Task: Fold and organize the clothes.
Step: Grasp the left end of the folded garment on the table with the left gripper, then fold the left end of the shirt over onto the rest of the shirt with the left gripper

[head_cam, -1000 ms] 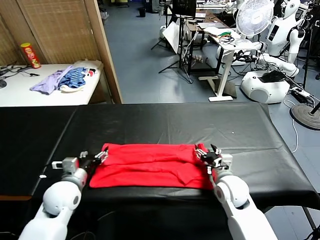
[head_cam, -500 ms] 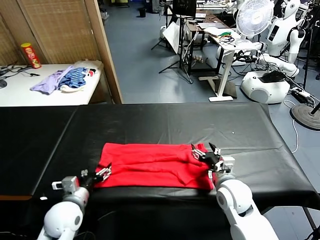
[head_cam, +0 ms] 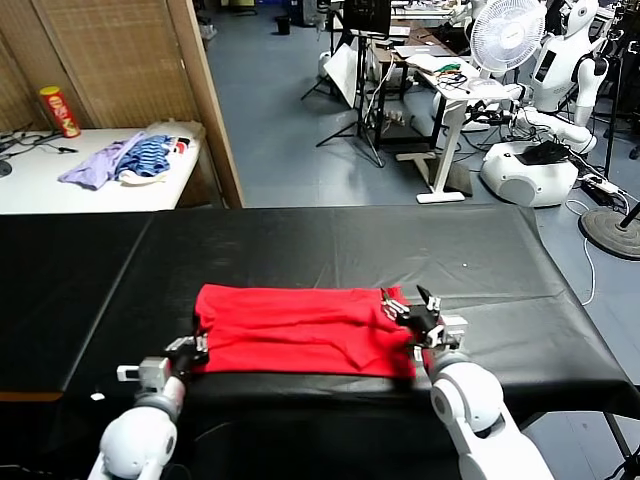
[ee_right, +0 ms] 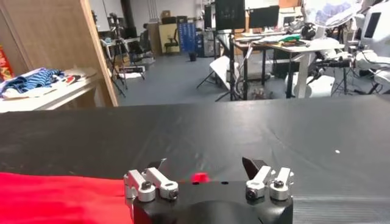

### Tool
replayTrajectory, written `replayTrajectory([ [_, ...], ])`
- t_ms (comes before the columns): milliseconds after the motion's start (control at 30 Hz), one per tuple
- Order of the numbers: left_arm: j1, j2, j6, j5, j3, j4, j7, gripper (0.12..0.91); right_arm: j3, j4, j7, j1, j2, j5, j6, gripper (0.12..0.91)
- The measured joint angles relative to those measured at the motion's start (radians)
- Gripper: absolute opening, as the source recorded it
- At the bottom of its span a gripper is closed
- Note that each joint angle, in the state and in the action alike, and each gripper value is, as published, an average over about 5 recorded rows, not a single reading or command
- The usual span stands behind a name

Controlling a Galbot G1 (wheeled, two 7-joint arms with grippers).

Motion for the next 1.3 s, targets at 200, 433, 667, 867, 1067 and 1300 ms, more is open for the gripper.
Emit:
replayTrajectory([
  [200,0.011,0.143,-0.014,0.08,-0.088,0.017,0.001,0.15,0.002,0.015,0.004,-0.01,0.009,-0.002,-0.005,0.798],
  [433,0.011,0.174,0.044,0.02,-0.06,-0.069,-0.025,0.15,0.012,0.031,0.006,-0.034,0.015,-0.02,-0.009,0.798],
  [667,-0.039,0.089,0.13,-0.192,0.135,-0.186,-0.091,0.15,0.039,0.049,0.007,-0.068,0.023,-0.047,-0.009,0.798],
  [867,-0.104,-0.009,0.169,-0.34,0.278,-0.204,-0.133,0.15,0.053,0.054,0.008,-0.087,0.034,-0.061,-0.012,0.798],
  [1067,-0.137,-0.094,0.165,-0.344,0.343,-0.186,-0.135,0.15,0.046,0.05,0.008,-0.086,0.044,-0.067,-0.015,0.798],
  [1300,-0.122,-0.143,0.155,-0.319,0.356,-0.179,-0.128,0.152,0.027,0.036,0.006,-0.072,0.047,-0.069,-0.017,0.798],
])
